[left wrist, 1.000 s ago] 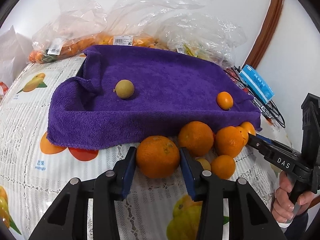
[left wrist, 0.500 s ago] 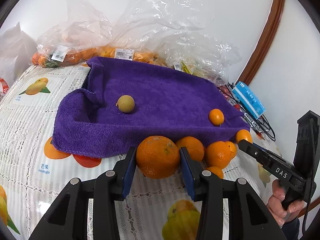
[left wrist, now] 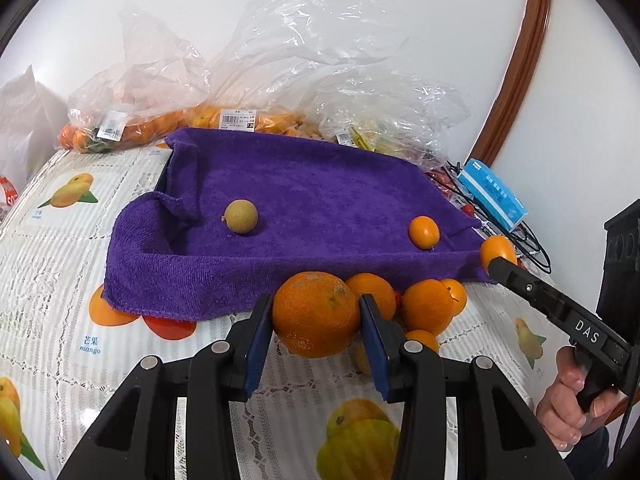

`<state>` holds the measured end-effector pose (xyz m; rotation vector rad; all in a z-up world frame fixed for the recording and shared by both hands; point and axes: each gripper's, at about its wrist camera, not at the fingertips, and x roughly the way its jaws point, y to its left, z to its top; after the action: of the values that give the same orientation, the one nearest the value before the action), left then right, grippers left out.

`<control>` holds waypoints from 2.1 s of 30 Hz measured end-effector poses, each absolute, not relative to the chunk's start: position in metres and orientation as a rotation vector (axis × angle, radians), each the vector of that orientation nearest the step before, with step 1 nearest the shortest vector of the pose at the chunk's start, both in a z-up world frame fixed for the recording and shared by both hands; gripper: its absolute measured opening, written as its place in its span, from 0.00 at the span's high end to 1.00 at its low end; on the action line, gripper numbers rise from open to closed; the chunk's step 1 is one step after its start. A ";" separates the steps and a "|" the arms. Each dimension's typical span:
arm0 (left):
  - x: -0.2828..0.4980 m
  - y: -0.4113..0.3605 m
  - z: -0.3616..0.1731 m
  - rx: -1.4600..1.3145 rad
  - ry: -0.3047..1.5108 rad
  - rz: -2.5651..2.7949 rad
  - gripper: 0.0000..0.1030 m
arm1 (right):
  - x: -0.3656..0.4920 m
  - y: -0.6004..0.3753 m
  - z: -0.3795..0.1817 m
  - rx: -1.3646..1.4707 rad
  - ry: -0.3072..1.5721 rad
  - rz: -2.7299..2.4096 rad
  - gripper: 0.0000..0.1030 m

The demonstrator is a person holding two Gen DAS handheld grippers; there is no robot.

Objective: Organize fruits
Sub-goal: 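Lift the held oranges toward the purple towel with both tools, then lower both oranges onto the purple towel and open both tools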

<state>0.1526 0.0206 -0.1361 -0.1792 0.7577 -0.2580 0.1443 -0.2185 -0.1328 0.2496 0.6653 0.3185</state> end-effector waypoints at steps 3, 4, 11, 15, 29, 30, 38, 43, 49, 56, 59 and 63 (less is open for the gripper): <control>0.150 0.022 -0.133 -0.175 0.736 -0.245 0.60 | 0.144 -0.220 -0.131 0.256 0.655 0.313 0.69; 0.149 0.022 -0.132 -0.173 0.729 -0.241 0.60 | 0.143 -0.221 -0.131 0.259 0.652 0.312 0.69; 0.146 0.026 -0.120 -0.179 0.693 -0.241 0.60 | 0.142 -0.218 -0.126 0.243 0.631 0.301 0.69; 0.153 0.030 -0.113 -0.201 0.696 -0.233 0.61 | 0.143 -0.217 -0.118 0.230 0.595 0.309 0.69; 0.212 0.021 -0.076 -0.218 0.635 -0.215 0.60 | 0.190 -0.211 -0.063 0.173 0.491 0.328 0.69; 0.217 0.018 -0.077 -0.208 0.631 -0.211 0.60 | 0.193 -0.209 -0.060 0.166 0.485 0.331 0.69; 0.229 0.019 -0.109 -0.213 0.686 -0.201 0.60 | 0.214 -0.221 -0.093 0.179 0.555 0.284 0.69; 0.230 0.023 -0.120 -0.247 0.701 -0.209 0.60 | 0.225 -0.233 -0.108 0.202 0.626 0.232 0.69; 0.234 0.027 -0.128 -0.267 0.719 -0.203 0.60 | 0.230 -0.223 -0.124 0.119 0.662 0.210 0.69; 0.233 0.024 -0.130 -0.253 0.726 -0.208 0.60 | 0.237 -0.221 -0.136 0.097 0.706 0.194 0.69; 0.235 0.024 -0.132 -0.257 0.738 -0.209 0.60 | 0.241 -0.228 -0.140 0.126 0.730 0.176 0.69; 0.235 0.023 -0.133 -0.258 0.744 -0.207 0.60 | 0.244 -0.230 -0.143 0.137 0.752 0.166 0.69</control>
<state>0.2354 0.0233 -0.1332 -0.2581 0.7445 -0.2071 0.2444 -0.2303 -0.1433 0.1372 0.7517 0.1660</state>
